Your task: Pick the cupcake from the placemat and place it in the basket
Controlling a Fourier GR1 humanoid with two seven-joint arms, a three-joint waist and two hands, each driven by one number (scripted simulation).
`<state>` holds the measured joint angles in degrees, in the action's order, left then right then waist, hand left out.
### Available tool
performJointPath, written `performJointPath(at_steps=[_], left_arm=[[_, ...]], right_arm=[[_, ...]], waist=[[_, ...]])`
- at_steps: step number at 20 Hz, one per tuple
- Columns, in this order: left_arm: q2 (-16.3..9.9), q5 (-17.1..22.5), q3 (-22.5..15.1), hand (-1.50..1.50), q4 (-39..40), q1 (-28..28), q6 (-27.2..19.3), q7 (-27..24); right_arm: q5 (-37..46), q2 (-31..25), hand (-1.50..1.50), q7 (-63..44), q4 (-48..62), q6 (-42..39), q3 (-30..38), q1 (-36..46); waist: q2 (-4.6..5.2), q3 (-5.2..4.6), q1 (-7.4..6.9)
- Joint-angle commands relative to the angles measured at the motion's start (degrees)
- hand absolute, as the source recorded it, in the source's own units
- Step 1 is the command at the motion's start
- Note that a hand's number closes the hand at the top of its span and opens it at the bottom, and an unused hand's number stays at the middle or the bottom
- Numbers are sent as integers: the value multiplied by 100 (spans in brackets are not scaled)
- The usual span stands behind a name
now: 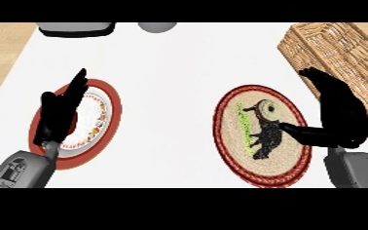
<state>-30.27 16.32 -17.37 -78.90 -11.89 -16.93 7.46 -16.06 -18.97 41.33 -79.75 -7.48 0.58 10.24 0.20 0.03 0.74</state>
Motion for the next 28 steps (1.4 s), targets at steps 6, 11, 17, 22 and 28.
performJointPath(at_steps=[6, 11, 17, 22, 28], left_arm=[[73, -74, 47, 0, 290, 30, 20, -116], [-2, -16, 127, 0, 273, -116, 222, 17], [244, -218, 310, 0, 501, -462, 364, 202], [502, -527, 600, 0, 427, -181, 529, 50], [505, -762, 717, 0, 147, -139, 668, 351]], right_arm=[[1796, -2541, -150, -1339, -156, 51, 92, -328], [1879, -3447, -150, -1765, -475, -1283, -293, -529], [1503, -3712, -150, -1732, -745, -2197, 233, -794], [1970, -3089, -150, -2044, -865, -2223, 401, -827], [2299, -2368, -150, -2422, -868, -1744, 509, -579]], waist=[[-24, -42, 94], [-28, -20, 7], [-20, -6, -27], [-24, -5, -46], [-20, -4, -77]])
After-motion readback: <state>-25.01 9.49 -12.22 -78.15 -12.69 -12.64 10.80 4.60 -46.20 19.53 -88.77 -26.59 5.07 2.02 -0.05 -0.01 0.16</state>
